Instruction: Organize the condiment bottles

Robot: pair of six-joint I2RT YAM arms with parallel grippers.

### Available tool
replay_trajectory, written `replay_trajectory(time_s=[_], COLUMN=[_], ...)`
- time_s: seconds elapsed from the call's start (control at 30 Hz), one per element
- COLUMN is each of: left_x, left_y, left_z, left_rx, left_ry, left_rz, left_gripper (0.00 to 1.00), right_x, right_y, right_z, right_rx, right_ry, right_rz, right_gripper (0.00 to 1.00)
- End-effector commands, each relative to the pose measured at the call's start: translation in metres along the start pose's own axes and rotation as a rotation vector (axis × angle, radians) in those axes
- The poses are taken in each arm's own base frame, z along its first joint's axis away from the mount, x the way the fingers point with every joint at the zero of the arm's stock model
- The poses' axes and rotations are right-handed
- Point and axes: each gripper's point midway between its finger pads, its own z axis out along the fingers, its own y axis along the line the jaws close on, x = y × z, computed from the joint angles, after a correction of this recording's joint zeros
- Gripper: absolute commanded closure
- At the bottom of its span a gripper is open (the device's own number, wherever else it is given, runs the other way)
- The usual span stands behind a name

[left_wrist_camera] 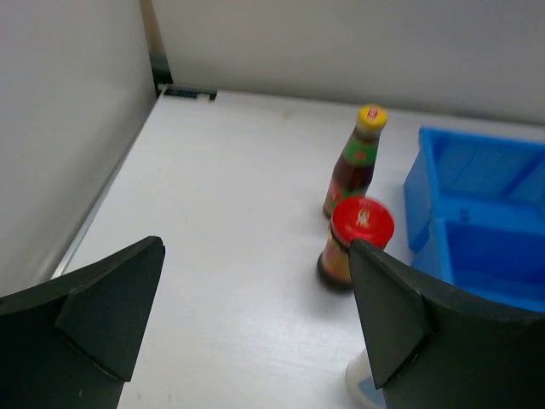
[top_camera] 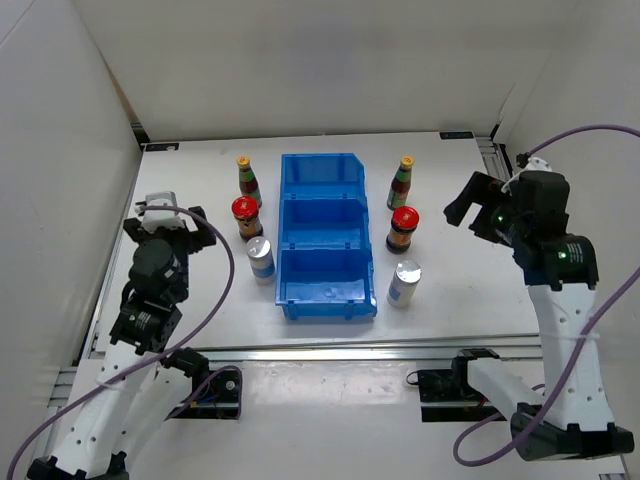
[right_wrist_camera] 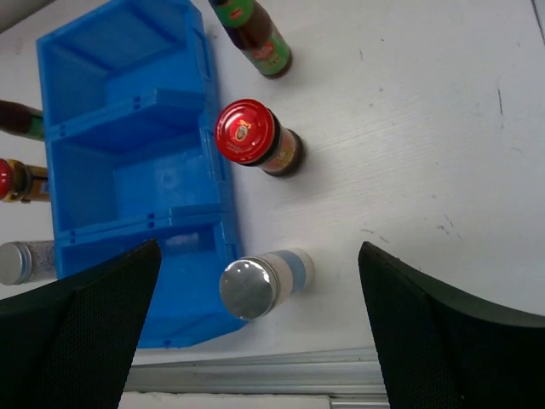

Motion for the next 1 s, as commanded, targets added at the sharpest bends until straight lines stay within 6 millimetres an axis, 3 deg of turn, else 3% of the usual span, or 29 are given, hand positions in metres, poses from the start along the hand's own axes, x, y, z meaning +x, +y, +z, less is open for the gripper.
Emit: replay_trajectory(time_s=[0.0, 0.2, 0.3, 0.43, 0.6, 0.67, 0.77, 0.97], left_x=[0.034, 0.055, 0.098, 0.094, 0.094, 0.094, 0.099, 0.101], left_y=[0.005, -0.019, -0.021, -0.008, 0.007, 0.008, 0.002, 0.003], left_z=[-0.009, -0.019, -0.031, -0.032, -0.031, -0.031, -0.03, -0.029], left_rx=[-0.02, 0.063, 0.033, -0.016, -0.104, -0.113, -0.09, -0.1], left_ry=[0.138, 0.214, 0.31, 0.276, 0.255, 0.252, 0.277, 0.283], left_rz=[0.006, -0.059, -0.088, -0.069, -0.056, -0.055, -0.044, -0.035], left_gripper=[0.0, 0.0, 0.0, 0.0, 0.0, 0.0, 0.0, 0.0], right_x=[0.023, 0.067, 0.078, 0.112, 0.137, 0.14, 0.161, 0.179], right_y=[-0.021, -0.011, 0.0, 0.0, 0.005, 0.007, 0.018, 0.01], right_z=[-0.002, 0.016, 0.013, 0.016, 0.035, 0.045, 0.056, 0.079], right_rx=[0.121, 0.018, -0.058, -0.083, -0.06, -0.031, 0.017, 0.198], right_ry=[0.087, 0.229, 0.284, 0.376, 0.388, 0.383, 0.438, 0.434], right_rz=[0.03, 0.068, 0.033, -0.066, -0.142, -0.157, -0.255, -0.356], right_gripper=[0.0, 0.0, 0.0, 0.0, 0.0, 0.0, 0.0, 0.0])
